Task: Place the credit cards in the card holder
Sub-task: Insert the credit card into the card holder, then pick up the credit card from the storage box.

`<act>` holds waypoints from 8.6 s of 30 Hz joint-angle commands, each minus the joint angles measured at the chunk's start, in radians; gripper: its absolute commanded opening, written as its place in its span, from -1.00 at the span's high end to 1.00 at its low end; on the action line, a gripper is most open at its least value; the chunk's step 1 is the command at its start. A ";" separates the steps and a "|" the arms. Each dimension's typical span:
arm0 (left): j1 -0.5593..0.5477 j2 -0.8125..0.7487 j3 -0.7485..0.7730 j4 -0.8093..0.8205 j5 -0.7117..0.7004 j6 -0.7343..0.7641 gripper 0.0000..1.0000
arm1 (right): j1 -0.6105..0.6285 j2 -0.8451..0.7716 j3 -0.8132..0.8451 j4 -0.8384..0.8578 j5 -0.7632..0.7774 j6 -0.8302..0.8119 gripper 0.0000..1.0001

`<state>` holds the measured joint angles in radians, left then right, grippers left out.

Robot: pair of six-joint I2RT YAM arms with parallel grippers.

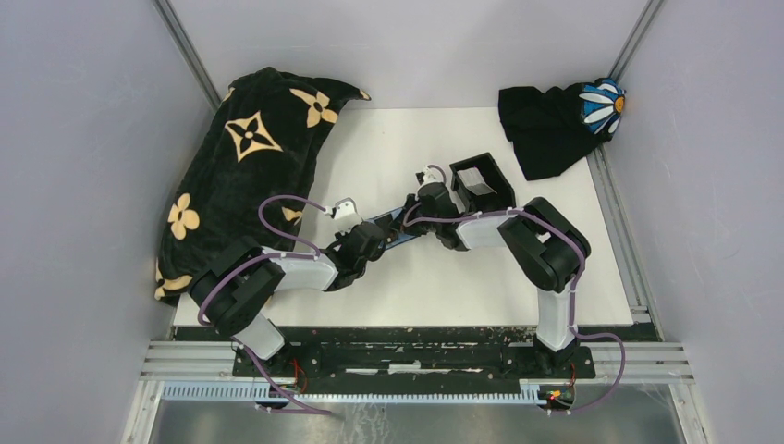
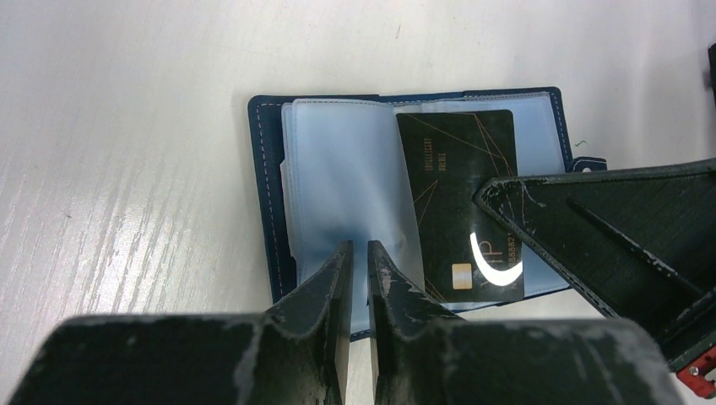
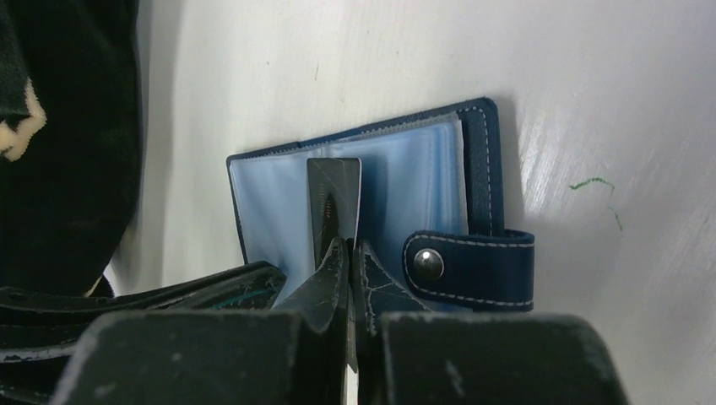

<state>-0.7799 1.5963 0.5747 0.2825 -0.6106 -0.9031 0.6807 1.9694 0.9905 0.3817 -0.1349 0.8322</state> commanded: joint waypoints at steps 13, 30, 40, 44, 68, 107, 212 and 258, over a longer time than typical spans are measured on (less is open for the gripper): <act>0.016 0.027 -0.027 -0.094 0.007 0.001 0.58 | 0.040 0.017 -0.080 -0.122 -0.065 -0.010 0.98; 0.015 -0.092 -0.007 -0.185 0.007 0.022 0.47 | 0.068 0.107 -0.037 -0.062 -0.066 0.035 0.98; 0.015 -0.264 -0.028 -0.304 -0.088 -0.007 0.34 | 0.068 0.142 -0.036 -0.062 -0.052 0.031 0.98; 0.015 -0.314 -0.067 -0.340 -0.136 -0.034 0.37 | 0.067 0.136 -0.032 -0.072 -0.050 0.024 0.98; 0.045 -0.113 -0.089 -0.263 -0.177 -0.090 0.94 | 0.082 0.136 0.020 -0.169 -0.053 -0.035 0.98; 0.042 -0.076 -0.102 -0.075 0.016 -0.040 0.94 | 0.195 0.177 0.124 -0.233 -0.013 -0.001 0.66; 0.003 -0.110 -0.099 -0.098 -0.029 -0.047 0.92 | 0.200 -0.121 0.077 -0.285 0.290 -0.148 0.75; 0.012 -0.355 0.005 -0.146 -0.121 0.196 0.13 | -0.315 -0.144 0.451 -0.731 0.498 -0.588 0.01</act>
<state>-0.7700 1.2247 0.5323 0.0853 -0.7254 -0.7563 0.4030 1.8103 1.3911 -0.3367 0.4049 0.2295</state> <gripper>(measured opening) 0.435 0.491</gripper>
